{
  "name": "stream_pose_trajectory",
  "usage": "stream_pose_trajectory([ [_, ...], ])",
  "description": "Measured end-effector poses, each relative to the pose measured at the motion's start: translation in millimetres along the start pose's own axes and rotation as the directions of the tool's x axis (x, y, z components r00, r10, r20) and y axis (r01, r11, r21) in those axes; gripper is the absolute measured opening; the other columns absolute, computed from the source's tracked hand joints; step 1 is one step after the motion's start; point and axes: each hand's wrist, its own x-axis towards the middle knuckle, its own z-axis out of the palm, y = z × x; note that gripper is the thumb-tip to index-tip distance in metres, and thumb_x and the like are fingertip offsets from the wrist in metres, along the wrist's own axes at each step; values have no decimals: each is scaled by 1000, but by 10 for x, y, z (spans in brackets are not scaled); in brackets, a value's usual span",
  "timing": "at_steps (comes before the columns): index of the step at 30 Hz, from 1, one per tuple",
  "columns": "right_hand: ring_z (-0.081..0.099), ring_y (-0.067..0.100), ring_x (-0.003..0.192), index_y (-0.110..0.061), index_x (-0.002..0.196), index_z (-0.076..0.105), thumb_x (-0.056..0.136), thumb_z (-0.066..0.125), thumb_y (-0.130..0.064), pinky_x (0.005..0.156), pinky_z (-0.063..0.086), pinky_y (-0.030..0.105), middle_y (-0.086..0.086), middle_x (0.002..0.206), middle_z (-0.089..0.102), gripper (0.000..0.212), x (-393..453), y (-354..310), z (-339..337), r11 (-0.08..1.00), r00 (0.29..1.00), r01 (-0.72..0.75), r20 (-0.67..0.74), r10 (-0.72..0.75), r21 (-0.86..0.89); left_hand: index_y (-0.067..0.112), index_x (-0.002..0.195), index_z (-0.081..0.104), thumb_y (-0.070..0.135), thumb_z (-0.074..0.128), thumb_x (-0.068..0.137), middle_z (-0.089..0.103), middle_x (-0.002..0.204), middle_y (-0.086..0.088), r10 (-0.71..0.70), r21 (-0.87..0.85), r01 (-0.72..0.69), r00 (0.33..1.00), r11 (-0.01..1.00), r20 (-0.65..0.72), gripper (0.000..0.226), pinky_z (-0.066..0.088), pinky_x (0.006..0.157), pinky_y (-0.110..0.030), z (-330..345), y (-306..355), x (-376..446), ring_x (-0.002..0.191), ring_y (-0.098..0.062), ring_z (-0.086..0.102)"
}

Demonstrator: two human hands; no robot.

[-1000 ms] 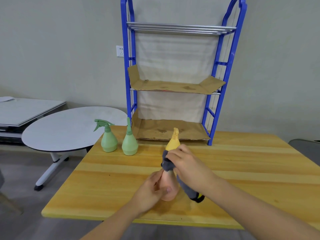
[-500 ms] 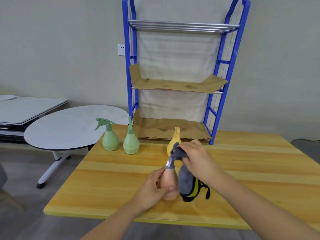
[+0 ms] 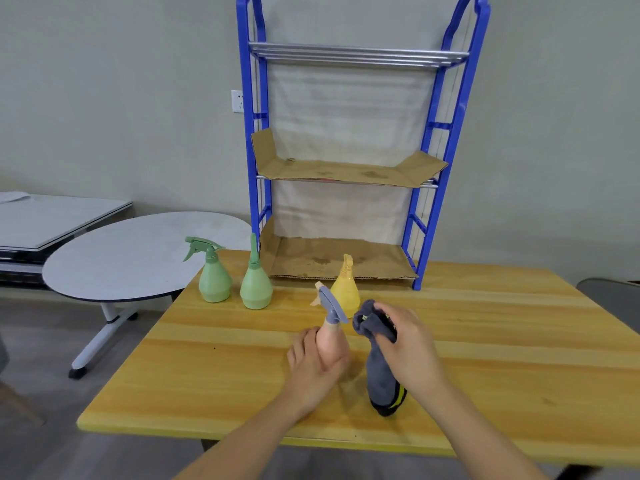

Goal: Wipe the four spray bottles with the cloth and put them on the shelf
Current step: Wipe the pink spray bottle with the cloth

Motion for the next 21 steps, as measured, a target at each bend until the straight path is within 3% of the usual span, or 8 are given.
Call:
stream_pose_trajectory([
  [3, 50, 9, 90, -11, 101, 69, 83, 67, 1, 80, 33, 1, -12, 91, 58, 22, -44, 61, 11, 1000, 1000, -11, -18, 11, 12, 29, 158, 9, 52, 54, 77, 27, 155, 6, -11, 20, 9, 995, 1000, 97, 95, 28, 117, -42, -81, -66, -39, 143, -21, 20],
  [6, 55, 11, 100, -15, 105, 68, 81, 68, 0, 84, 34, 6, -14, 103, 57, 29, -75, 152, 57, 999, 999, -48, -9, 49, 17, 26, 159, 12, 44, 59, 80, 38, 152, 5, -2, 71, -3, 998, 997, 67, 93, 29, 117, -41, -174, -81, -54, 142, -23, 31],
  [9, 55, 12, 104, -14, 110, 68, 80, 69, 0, 86, 34, 7, -13, 108, 55, 34, -121, 194, 83, 997, 998, -70, -2, 70, 17, 27, 158, 15, 50, 70, 79, 47, 139, 8, 18, 157, -15, 1000, 988, -14, 99, 32, 111, -37, -210, -76, -56, 133, -22, 39],
  [12, 51, 10, 108, -14, 117, 65, 80, 67, 0, 87, 32, 3, -16, 112, 52, 40, -170, 211, 83, 997, 997, -70, 34, 69, 16, 26, 157, 17, 56, 75, 75, 40, 140, 8, 11, 174, -6, 1000, 985, -23, 104, 34, 111, -38, -264, -44, -102, 132, -21, 33],
  [15, 47, 8, 109, -14, 119, 64, 79, 64, 2, 89, 29, 3, -17, 114, 51, 43, -214, 213, 90, 1000, 996, -23, 81, 22, 6, 22, 146, 31, 35, 68, 87, 39, 137, 10, 71, 97, -60, 991, 993, -115, 71, 37, 107, -34, -412, 8, -199, 133, -17, 31],
  [17, 44, 8, 107, -13, 118, 64, 78, 62, 6, 90, 27, 3, -18, 114, 51, 45, -253, 204, 120, 999, 993, 39, 111, -38, -8, 21, 130, 40, 17, 61, 87, 41, 122, 12, 91, -26, -101, 963, 995, -254, 47, 41, 102, -35, -564, 108, -261, 125, -18, 38],
  [19, 45, 13, 106, -11, 112, 65, 73, 61, 10, 89, 29, 6, -16, 112, 52, 45, -286, 203, 188, 991, 983, 127, 140, -122, -30, 21, 119, 43, 19, 54, 83, 41, 111, 14, 141, -106, -195, 913, 975, -382, 37, 41, 94, -32, -730, 271, -246, 112, -17, 41],
  [21, 46, 17, 104, -11, 107, 65, 67, 60, 9, 89, 33, 12, -10, 110, 56, 45, -289, 198, 278, 971, 961, 229, 174, -215, -63, 23, 118, 47, 29, 51, 84, 46, 112, 12, 302, -33, -340, 873, 940, -384, 35, 41, 93, -26, -870, 492, -136, 111, -15, 46],
])
